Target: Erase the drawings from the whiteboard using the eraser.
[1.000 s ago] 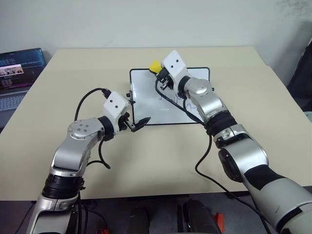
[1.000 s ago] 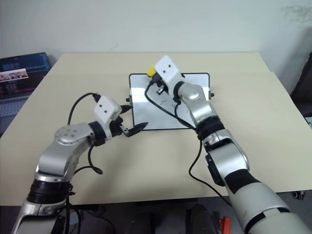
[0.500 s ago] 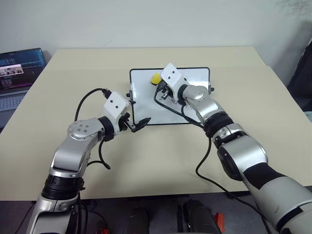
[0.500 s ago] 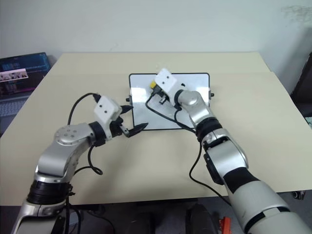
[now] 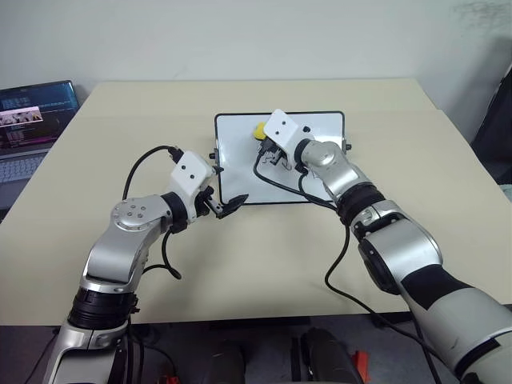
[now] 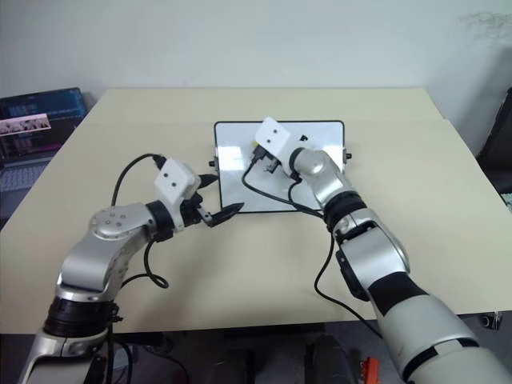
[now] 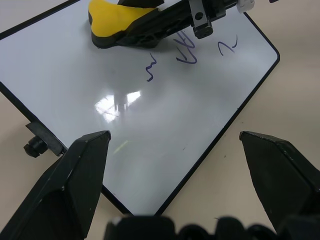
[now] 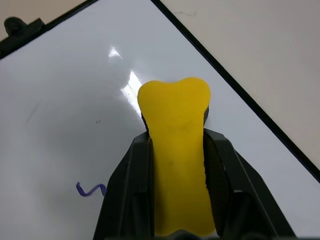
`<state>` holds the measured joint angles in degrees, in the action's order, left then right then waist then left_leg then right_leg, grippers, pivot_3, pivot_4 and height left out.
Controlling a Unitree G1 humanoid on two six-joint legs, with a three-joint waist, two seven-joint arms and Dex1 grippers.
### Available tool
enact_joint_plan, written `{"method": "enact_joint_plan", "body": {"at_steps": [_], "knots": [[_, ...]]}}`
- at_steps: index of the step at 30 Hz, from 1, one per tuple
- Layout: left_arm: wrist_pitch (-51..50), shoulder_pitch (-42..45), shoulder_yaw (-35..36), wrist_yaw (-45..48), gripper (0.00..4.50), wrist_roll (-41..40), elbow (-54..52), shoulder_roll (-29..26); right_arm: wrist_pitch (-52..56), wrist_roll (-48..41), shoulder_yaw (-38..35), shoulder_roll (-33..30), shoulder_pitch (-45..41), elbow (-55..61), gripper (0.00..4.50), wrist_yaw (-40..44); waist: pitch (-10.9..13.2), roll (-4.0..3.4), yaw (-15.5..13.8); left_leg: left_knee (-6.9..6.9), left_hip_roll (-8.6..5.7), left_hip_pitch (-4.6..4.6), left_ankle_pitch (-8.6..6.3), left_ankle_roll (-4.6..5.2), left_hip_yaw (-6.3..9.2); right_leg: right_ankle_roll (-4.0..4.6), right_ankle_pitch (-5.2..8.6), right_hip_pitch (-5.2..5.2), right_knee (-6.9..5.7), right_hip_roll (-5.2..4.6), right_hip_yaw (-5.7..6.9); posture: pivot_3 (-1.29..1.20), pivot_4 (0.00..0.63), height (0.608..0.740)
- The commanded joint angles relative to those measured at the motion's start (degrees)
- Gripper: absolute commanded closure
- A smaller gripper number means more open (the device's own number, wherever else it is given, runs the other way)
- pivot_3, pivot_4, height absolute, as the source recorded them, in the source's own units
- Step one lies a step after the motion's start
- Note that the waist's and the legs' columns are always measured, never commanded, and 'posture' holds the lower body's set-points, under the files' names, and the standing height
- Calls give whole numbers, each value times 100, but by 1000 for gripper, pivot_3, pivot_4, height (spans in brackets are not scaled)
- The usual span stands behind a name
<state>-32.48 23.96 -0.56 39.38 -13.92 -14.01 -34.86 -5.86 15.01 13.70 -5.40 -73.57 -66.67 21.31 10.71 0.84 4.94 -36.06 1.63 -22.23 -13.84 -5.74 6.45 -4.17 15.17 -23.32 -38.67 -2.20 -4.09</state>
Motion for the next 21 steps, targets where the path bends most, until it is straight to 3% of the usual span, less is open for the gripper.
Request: {"method": "enact_joint_plan", "body": {"at_steps": [1,11,21], "knots": [[27,84,91,-4,0,-31,-185,-61,46,118,103,-83,105,55,3497,196,0,0,3,0,0,9,0,0,0,2,1,4,-6,1,-1,0,150,740],[64,146,65,36,0,-27,-122,-69,358,295,519,47,666,544,3498,1209,-4,5,43,1,1,43,1,1,-2,7,5,19,-30,6,-7,0,150,740],[48,175,69,32,0,-22,-114,-78,677,315,596,0,736,773,3503,1153,-4,6,49,0,2,45,13,10,-1,11,2,20,-32,8,-7,0,150,740]]}}
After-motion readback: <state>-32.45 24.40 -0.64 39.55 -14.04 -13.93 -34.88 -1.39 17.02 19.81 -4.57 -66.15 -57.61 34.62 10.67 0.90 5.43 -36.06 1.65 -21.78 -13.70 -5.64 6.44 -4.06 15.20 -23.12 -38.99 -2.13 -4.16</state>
